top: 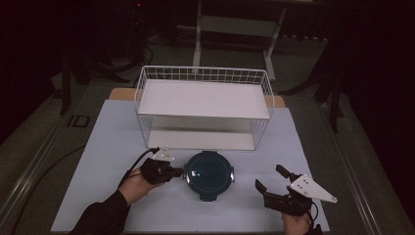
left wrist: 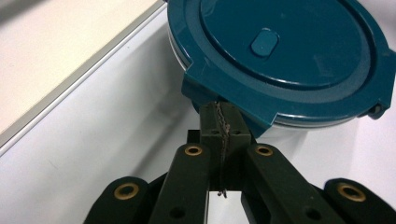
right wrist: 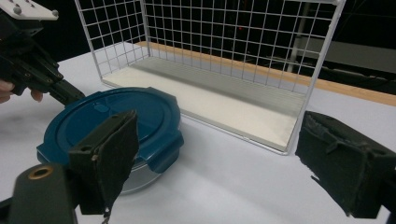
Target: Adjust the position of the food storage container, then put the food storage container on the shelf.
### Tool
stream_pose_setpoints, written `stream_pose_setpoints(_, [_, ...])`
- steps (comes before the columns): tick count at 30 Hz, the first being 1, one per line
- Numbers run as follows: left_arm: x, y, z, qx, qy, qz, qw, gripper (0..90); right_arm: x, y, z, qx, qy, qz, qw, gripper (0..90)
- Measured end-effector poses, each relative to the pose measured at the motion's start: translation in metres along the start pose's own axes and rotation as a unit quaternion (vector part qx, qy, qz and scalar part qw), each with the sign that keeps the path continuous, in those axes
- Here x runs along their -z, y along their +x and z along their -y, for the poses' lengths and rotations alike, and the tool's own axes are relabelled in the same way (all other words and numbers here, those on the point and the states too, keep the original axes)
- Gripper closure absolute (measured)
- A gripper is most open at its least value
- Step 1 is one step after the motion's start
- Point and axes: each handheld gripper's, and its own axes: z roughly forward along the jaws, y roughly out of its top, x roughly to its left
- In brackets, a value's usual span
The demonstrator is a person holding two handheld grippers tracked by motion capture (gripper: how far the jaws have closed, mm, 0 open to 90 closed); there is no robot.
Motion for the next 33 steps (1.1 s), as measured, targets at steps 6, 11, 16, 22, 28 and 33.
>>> stream_pose_setpoints(6, [0.011,0.004,0.005,0.021,-0.022,0.0,0.9996,76.3,-0.001,0.0,0.001,-0.001,0.001,-0.002,1.0,12.7])
stream_pose_setpoints(11, [0.03,0.01,0.008,0.059,-0.076,0.025,0.995,37.4,-0.004,0.001,0.002,0.0,0.003,-0.005,1.0,11.6])
stream_pose_setpoints(16, [0.042,0.006,0.007,0.053,-0.119,0.033,0.9909,9.1,-0.006,0.006,0.001,0.016,0.003,-0.002,0.9999,11.0])
stream_pose_setpoints(22, [0.053,0.0,-0.004,0.047,-0.132,0.053,0.9888,1.1,-0.007,0.012,-0.002,0.028,-0.004,-0.003,0.9996,11.0])
stream_pose_setpoints(28, [0.051,0.0,-0.012,0.067,-0.146,0.064,0.985,1.1,-0.003,0.014,-0.006,0.026,-0.02,-0.006,0.9995,12.9])
stream_pose_setpoints(33, [0.039,0.008,-0.015,0.128,-0.112,0.067,0.9832,1.2,-0.002,0.016,-0.012,0.03,-0.016,0.0,0.9994,16.5])
